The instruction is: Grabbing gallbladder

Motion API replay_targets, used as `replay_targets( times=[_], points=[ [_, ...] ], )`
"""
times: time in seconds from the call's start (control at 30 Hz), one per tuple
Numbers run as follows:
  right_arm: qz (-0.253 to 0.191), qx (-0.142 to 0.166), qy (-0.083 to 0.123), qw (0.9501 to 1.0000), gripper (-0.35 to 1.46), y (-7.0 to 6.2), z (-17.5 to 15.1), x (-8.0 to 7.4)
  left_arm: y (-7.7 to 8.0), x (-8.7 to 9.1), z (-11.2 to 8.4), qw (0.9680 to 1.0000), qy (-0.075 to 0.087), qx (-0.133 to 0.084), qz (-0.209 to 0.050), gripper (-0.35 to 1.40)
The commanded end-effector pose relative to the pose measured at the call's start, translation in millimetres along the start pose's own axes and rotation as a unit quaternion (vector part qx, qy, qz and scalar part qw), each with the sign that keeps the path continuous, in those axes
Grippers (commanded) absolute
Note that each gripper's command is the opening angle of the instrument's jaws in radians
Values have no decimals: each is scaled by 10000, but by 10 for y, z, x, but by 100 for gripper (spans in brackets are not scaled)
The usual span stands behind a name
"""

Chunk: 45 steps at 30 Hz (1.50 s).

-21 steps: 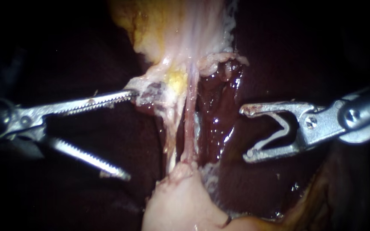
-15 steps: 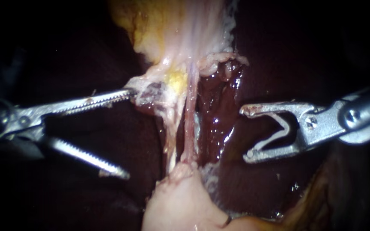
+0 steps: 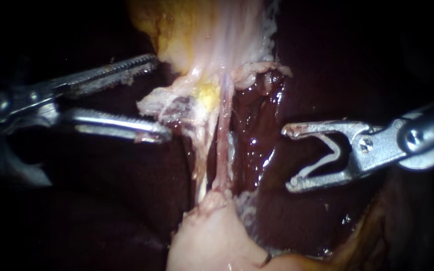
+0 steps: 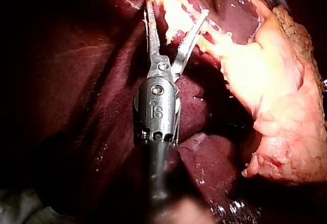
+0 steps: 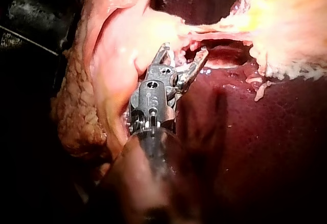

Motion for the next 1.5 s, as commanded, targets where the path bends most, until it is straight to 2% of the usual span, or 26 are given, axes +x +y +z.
replay_targets(
  times=[0.03,0.17,0.2,0.3,0.33,0.43,0.47,0.63,0.93,1.1,1.27,1.5],
  points=[
    [1,0,0,10000,50,0,0,0,-1,-3,2,10000,-57,-10,-19,52],
    [1,0,0,10000,50,0,0,0,-4,-17,9,9991,-321,-79,-247,51],
    [1,0,0,10000,50,0,0,0,-5,-21,11,9988,-380,-96,-290,44],
    [1,0,0,10000,50,0,0,0,-8,-33,16,9977,-550,-67,-385,19],
    [1,0,0,10000,50,0,0,0,-8,-36,17,9975,-577,-59,-403,5],
    [1,0,0,10000,50,0,0,0,-9,-35,15,9967,-612,-72,-521,-30],
    [0,0,0,10000,50,0,0,0,-10,-32,14,9965,-614,-78,-556,-35],
    [0,1,0,10000,50,0,0,0,-6,-16,0,9936,-746,-52,-850,-35],
    [-1,3,1,10000,50,-1,-1,0,5,32,-44,9921,-803,6,-967,-35],
    [-1,2,0,10000,50,-1,-1,0,-1,60,-67,9910,-803,105,-1062,-35],
    [0,2,0,10000,50,-1,-1,0,-10,66,-77,9914,-765,186,-1046,-35],
    [0,2,0,10000,50,-1,-1,0,-9,64,-75,9908,-760,270,-1087,-35]
  ],
)
